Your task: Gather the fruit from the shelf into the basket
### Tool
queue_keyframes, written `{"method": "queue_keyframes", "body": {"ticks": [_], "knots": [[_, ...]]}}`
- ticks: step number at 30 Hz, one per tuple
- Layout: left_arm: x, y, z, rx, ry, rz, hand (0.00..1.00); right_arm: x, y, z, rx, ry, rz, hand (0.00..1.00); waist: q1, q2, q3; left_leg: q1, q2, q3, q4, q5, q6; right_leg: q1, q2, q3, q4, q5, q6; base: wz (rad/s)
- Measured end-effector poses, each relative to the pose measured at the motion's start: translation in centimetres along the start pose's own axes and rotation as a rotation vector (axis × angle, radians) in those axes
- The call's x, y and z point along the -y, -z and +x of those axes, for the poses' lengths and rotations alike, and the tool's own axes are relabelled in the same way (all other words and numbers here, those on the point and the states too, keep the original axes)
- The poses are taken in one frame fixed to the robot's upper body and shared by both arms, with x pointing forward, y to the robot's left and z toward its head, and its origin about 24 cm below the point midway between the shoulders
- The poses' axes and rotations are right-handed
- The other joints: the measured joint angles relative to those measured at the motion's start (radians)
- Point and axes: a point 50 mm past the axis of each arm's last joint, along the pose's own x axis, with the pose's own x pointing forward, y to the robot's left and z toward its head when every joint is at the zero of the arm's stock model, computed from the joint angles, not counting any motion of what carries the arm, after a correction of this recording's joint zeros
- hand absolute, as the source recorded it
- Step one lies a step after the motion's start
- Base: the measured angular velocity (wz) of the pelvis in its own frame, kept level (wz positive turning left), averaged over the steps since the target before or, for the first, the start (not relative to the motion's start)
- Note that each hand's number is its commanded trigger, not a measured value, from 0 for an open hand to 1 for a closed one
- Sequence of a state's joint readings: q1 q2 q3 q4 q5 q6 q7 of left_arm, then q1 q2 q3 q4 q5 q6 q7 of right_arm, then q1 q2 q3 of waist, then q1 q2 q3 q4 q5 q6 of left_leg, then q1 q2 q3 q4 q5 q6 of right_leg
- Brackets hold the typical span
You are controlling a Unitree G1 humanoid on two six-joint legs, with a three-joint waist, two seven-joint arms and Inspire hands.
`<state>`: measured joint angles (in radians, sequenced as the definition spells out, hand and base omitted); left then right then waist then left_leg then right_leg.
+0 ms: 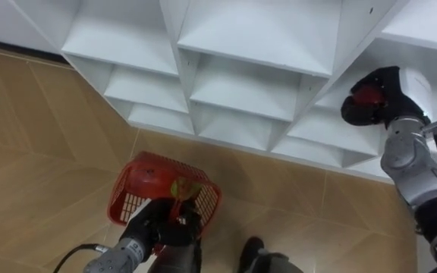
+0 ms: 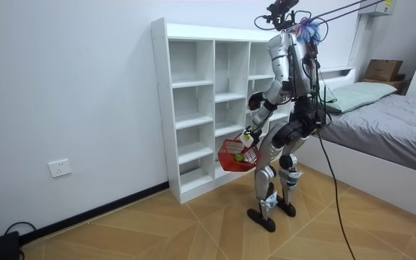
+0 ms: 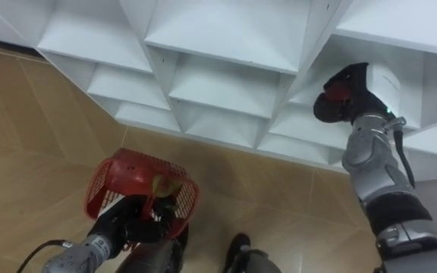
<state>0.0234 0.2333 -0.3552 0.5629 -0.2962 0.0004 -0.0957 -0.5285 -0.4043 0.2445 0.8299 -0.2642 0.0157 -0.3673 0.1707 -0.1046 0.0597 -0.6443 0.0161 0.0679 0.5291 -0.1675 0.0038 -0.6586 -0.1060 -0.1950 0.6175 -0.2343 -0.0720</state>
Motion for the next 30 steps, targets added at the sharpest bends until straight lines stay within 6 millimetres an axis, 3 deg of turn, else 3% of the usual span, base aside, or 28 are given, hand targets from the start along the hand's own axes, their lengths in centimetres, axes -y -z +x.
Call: {"method": "queue_keyframes", "body": {"ticks": [2, 7, 11, 14, 22, 30], "knots": [[0.0, 0.1, 0.1, -0.010, -0.008, -0.004, 1.00, -0.7, -0.4, -0.4, 0.016, -0.031, 0.019, 1.00, -0.002, 0.005, -0.0011, 0.014, 0.009, 0.003, -0.005, -0.001, -0.002, 0.019, 0.011, 0.000, -0.020, 0.007, -0.003, -0.13], [0.4, 0.3, 0.2, -0.015, 0.000, -0.019, 1.00, -3.4, -0.8, -2.1, 0.039, -0.169, 0.100, 1.00, -0.008, 0.034, -0.0157, 0.065, 0.017, 0.003, -0.032, -0.004, -0.005, 0.070, 0.023, 0.001, -0.058, 0.016, -0.004, -0.07], [1.1, 0.3, 0.4, -0.006, 0.014, -0.069, 1.00, -6.7, -0.3, -4.4, 0.001, -0.336, 0.186, 1.00, -0.027, 0.059, -0.0266, 0.116, 0.019, 0.011, -0.056, -0.003, -0.005, 0.121, 0.028, 0.003, -0.085, 0.018, 0.000, -0.01], [1.7, 0.1, 0.6, 0.004, 0.030, -0.096, 1.00, -8.4, 0.6, -6.0, -0.042, -0.436, 0.237, 1.00, -0.032, 0.061, -0.0284, 0.145, 0.022, 0.016, -0.073, -0.003, -0.005, 0.145, 0.034, 0.016, -0.100, 0.022, 0.003, -0.10], [2.1, 0.1, 0.6, 0.005, 0.043, -0.119, 1.00, -10.4, 1.9, -8.3, -0.135, -0.571, 0.414, 1.00, -0.067, 0.075, -0.0327, 0.200, 0.028, 0.045, -0.095, -0.004, -0.004, 0.191, 0.041, 0.032, -0.129, 0.031, 0.007, -0.09], [3.3, 0.0, 1.0, 0.012, 0.066, -0.150, 1.00, -12.1, 0.4, -9.5, -0.112, -0.657, 0.515, 1.00, -0.087, 0.092, -0.0353, 0.257, 0.030, 0.073, -0.133, -0.006, -0.001, 0.232, 0.050, 0.061, -0.158, 0.042, 0.015, -0.10]]}}
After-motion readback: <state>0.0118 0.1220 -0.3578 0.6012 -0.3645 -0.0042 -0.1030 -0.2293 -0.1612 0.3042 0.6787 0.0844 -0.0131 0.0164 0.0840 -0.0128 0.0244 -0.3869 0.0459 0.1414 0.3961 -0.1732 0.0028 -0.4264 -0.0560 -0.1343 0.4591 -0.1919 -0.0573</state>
